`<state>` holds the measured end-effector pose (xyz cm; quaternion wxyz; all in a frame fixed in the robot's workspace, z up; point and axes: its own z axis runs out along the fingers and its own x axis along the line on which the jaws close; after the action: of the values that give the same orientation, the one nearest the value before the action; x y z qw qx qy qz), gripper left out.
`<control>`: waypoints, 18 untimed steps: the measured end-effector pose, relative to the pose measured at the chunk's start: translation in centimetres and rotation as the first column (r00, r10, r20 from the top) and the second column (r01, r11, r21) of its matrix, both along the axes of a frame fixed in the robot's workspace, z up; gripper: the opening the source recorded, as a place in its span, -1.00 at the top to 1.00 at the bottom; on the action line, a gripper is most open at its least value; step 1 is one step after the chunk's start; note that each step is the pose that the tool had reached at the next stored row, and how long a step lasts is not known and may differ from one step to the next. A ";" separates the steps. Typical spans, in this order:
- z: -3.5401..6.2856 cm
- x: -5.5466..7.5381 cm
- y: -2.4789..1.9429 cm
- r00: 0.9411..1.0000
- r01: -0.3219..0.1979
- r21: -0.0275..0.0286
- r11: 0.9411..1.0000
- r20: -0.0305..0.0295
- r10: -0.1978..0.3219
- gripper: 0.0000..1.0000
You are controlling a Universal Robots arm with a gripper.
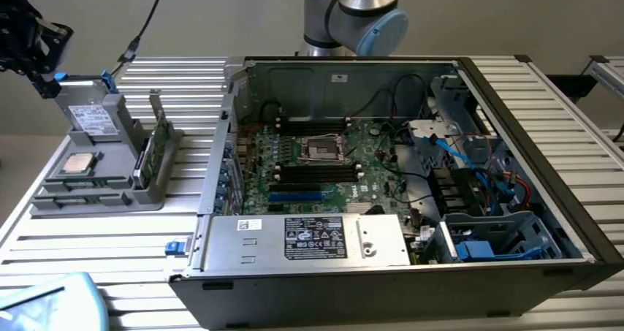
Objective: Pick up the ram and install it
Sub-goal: 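Pick up the ram and move it above insertion slot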
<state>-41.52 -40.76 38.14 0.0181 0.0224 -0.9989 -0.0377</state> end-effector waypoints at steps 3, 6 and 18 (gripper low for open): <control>-0.15 0.0 0.00 0.998 -0.057 0.019 0.998 0.001 0.057 0.80; -0.30 0.0 0.00 0.994 -0.112 0.037 0.993 0.002 0.112 0.80; -1.00 0.0 0.00 0.946 -0.324 0.048 0.945 0.004 0.324 0.80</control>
<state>-41.52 -40.76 37.14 0.0256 0.1864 -0.9804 -0.0580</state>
